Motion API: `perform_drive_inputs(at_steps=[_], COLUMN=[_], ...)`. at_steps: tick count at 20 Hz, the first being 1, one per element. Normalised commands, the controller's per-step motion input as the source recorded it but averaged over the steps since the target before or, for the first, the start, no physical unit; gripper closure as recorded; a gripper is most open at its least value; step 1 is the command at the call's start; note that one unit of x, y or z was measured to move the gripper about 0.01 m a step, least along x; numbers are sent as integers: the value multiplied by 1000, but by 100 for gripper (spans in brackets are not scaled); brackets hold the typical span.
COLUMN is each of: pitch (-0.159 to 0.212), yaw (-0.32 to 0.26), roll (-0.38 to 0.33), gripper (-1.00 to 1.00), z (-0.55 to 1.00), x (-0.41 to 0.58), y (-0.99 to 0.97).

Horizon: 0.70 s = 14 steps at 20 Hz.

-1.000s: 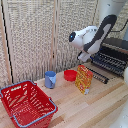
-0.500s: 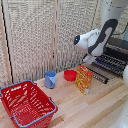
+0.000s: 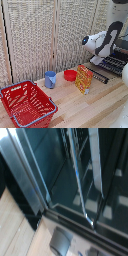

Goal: Kindly position your hand close to the oven tray's handle. Softly yet firmly grasp the handle using your hand. Slowly and with caution, draw the tray out until it is fully stretched out.

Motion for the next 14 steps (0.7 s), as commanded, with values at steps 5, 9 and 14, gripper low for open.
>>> perform_drive_inputs(at_steps=[5, 9, 14], pitch=[0, 0, 0], yaw=[0, 1, 0], roll=[6, -14, 3], gripper=[100, 100, 100], z=[3, 91, 41], x=[0, 0, 0], y=[-211, -671, -326])
